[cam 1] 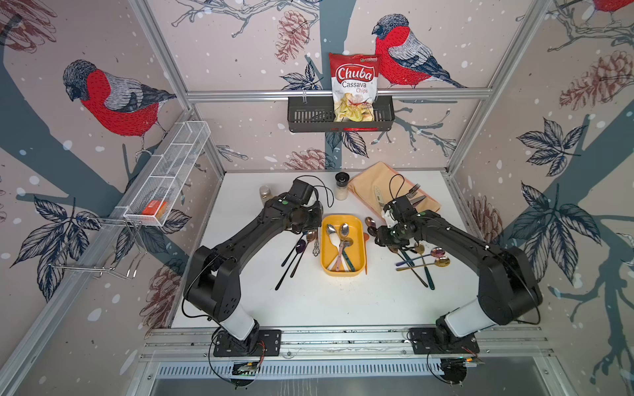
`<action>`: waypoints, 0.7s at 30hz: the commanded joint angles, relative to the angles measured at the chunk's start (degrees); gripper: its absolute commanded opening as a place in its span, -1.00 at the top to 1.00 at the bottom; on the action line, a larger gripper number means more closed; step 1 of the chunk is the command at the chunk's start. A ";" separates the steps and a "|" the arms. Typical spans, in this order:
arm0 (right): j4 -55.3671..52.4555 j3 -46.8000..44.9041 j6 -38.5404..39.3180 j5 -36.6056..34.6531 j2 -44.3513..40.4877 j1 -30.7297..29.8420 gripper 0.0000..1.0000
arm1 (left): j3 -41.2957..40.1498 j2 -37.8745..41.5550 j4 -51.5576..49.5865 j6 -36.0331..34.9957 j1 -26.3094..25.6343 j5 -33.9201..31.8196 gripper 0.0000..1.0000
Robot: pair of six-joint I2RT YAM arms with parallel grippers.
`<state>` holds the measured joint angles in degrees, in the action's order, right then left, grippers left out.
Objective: Put the spoon into the storage box
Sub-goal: Place the spoon in the storage box.
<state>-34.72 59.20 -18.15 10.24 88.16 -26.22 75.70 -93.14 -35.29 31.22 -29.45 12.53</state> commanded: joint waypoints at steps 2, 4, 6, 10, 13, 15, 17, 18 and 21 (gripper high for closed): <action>0.24 -0.75 -0.44 -0.66 -0.99 0.01 -0.03 | 0.43 -1.89 4.36 5.74 -2.78 2.05 1.00; 0.35 -1.01 -0.43 -0.66 -1.07 0.07 -0.03 | 0.46 -3.03 5.30 6.52 -3.90 2.19 1.00; 0.30 -1.19 -0.47 -0.66 -1.20 0.09 -0.03 | 0.44 -4.41 6.04 7.26 -4.93 2.31 1.00; 0.65 -1.85 -0.52 -0.57 -1.69 0.13 -0.03 | -0.92 -6.42 8.49 8.65 -5.99 3.00 1.00; 0.84 -2.33 -0.51 -0.43 -1.87 0.24 -0.03 | -1.73 -7.99 9.83 9.11 -6.14 3.56 1.00; 0.86 -2.47 -0.51 -0.40 -1.88 0.38 -0.03 | -1.82 -9.32 10.19 9.03 -6.16 3.81 1.00; 0.92 -2.53 -0.51 -0.40 -1.80 0.30 -0.03 | -1.97 -10.52 10.49 9.03 -6.25 4.14 1.00; 1.00 -2.60 -0.55 -0.32 -1.82 0.35 -0.03 | -2.06 -11.07 10.84 9.08 -6.31 4.22 1.00; 1.07 -2.77 -0.62 -0.22 -1.76 0.39 -0.03 | -2.31 -12.55 11.38 9.03 -6.37 4.74 1.00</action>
<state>-34.30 56.60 -18.33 10.24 86.61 -25.82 73.52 -104.95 -26.15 40.12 -35.59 16.34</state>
